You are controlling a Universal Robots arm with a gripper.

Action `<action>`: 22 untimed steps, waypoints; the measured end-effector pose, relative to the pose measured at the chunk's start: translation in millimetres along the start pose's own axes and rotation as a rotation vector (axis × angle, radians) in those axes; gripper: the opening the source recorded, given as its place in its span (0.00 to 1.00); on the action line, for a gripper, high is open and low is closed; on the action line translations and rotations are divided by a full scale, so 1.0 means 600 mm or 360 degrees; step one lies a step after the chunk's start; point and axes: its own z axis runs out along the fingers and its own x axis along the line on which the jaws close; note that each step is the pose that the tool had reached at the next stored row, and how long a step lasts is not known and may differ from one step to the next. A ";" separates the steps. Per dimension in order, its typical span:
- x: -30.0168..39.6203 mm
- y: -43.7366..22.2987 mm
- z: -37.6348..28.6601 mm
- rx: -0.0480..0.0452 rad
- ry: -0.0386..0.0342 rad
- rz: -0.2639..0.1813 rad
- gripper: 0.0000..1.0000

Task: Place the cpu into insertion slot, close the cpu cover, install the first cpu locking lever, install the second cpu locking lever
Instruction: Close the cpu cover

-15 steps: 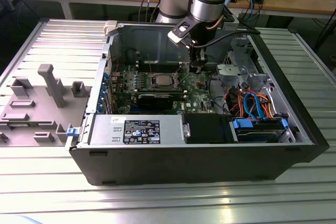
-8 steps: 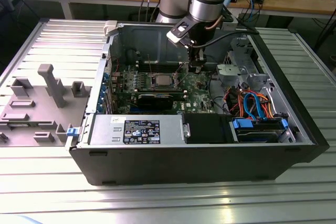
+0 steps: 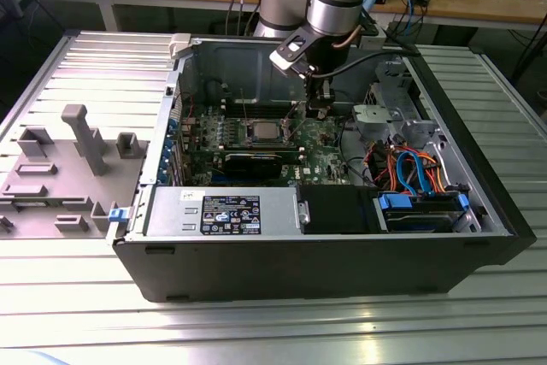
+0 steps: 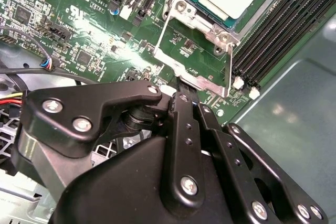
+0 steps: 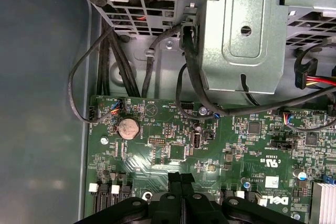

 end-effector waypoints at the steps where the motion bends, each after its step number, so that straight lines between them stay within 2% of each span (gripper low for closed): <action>1: 0.000 0.000 0.000 0.0000 0.0000 0.0000 0.11; 22: 0.000 -0.009 0.000 0.0000 0.0000 0.0000 0.11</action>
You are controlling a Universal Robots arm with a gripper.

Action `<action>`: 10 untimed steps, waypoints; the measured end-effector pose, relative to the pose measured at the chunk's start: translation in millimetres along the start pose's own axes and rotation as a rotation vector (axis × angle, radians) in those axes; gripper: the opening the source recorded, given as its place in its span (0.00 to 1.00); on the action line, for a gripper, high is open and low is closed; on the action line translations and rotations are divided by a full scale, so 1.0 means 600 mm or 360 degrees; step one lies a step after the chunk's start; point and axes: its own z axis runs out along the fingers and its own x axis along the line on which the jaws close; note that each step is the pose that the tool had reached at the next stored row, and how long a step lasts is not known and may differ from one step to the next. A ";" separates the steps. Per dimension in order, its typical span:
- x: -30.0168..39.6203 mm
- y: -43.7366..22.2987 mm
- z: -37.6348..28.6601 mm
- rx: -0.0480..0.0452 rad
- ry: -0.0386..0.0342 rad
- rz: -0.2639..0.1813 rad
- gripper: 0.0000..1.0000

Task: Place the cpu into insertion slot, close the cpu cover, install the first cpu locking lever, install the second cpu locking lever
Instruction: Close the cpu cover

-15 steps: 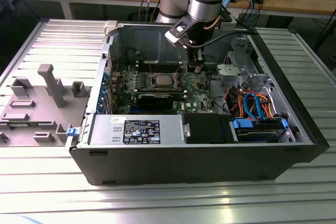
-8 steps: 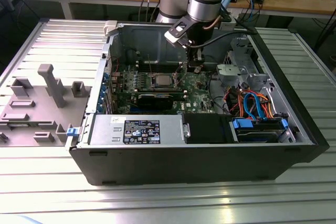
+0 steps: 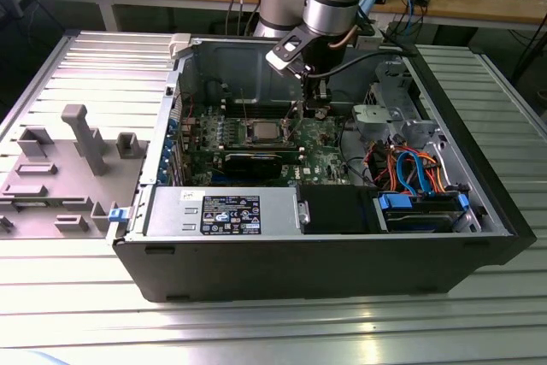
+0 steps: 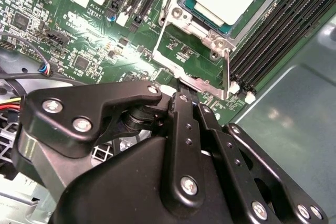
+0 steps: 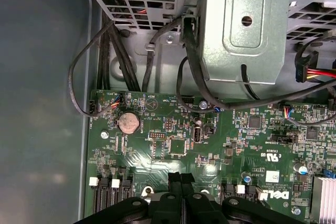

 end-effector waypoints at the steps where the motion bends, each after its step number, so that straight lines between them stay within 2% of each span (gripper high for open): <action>1: 0.000 0.000 0.000 0.0000 0.0000 0.0000 0.11; 10: 0.000 -0.006 0.000 0.0000 0.0000 0.0000 0.11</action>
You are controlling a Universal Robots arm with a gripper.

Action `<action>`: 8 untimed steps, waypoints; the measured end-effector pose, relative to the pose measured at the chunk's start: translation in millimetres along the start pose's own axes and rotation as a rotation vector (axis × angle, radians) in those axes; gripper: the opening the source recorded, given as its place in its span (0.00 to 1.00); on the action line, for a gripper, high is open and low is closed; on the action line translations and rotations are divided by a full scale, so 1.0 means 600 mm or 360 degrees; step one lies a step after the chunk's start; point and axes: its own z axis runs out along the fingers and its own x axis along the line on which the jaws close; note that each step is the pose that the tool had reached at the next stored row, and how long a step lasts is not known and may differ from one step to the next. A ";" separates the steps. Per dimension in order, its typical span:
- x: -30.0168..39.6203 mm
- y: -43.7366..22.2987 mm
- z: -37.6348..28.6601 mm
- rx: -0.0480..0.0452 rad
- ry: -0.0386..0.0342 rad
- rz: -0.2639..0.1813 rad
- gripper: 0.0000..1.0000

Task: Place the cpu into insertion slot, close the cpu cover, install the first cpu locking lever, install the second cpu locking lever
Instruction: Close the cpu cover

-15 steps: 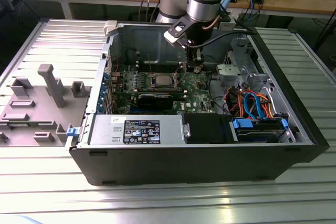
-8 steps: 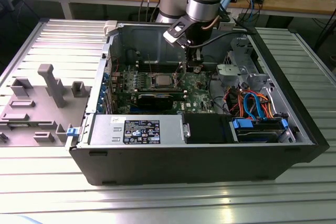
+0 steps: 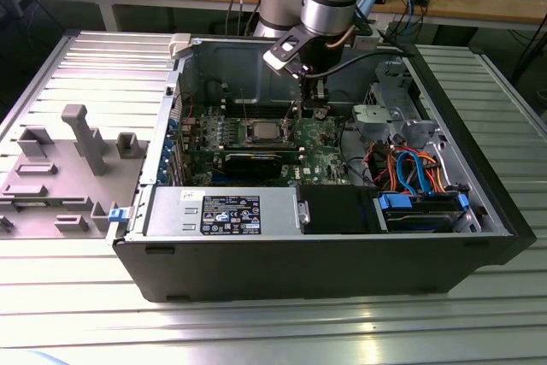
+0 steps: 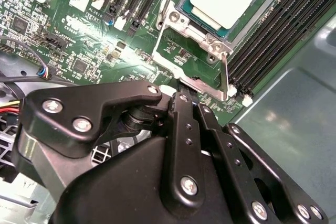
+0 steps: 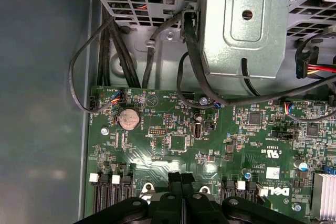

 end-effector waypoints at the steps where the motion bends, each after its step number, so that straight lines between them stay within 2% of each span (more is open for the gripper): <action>1: 0.000 -0.001 0.000 0.0000 0.0000 0.0000 0.11; 8: 0.000 -0.004 0.000 0.0000 0.0000 0.0000 0.11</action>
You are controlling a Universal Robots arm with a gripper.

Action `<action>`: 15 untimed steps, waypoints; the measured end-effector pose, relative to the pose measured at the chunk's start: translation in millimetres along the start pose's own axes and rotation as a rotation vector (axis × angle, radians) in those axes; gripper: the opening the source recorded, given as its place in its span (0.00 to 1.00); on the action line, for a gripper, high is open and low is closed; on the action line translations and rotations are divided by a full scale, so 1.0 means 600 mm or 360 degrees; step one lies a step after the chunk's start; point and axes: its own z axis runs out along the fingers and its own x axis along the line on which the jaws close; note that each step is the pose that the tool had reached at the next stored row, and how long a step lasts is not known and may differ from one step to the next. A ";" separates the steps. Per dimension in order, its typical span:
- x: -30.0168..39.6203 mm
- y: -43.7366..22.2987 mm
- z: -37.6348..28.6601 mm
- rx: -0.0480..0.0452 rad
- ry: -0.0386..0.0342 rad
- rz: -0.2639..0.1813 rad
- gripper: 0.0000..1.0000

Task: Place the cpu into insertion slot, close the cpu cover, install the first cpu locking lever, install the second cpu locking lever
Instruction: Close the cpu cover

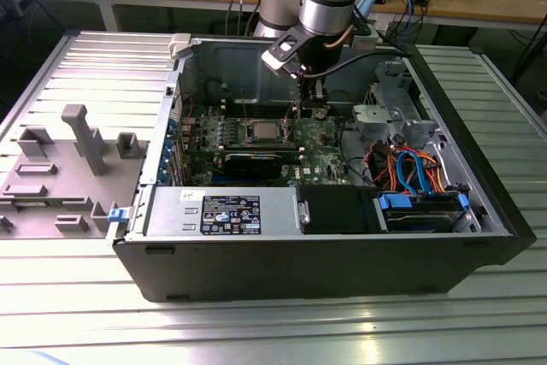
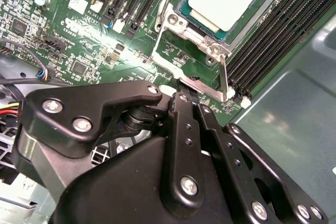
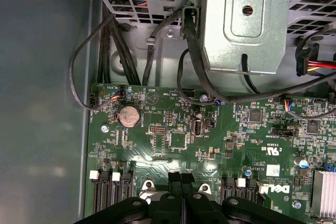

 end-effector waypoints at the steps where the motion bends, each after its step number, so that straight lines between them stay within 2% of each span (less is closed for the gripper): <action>1: 0.000 0.000 0.000 0.0000 0.0000 0.0000 0.11; 15: 0.000 -0.003 0.000 0.0000 0.0000 0.0000 0.11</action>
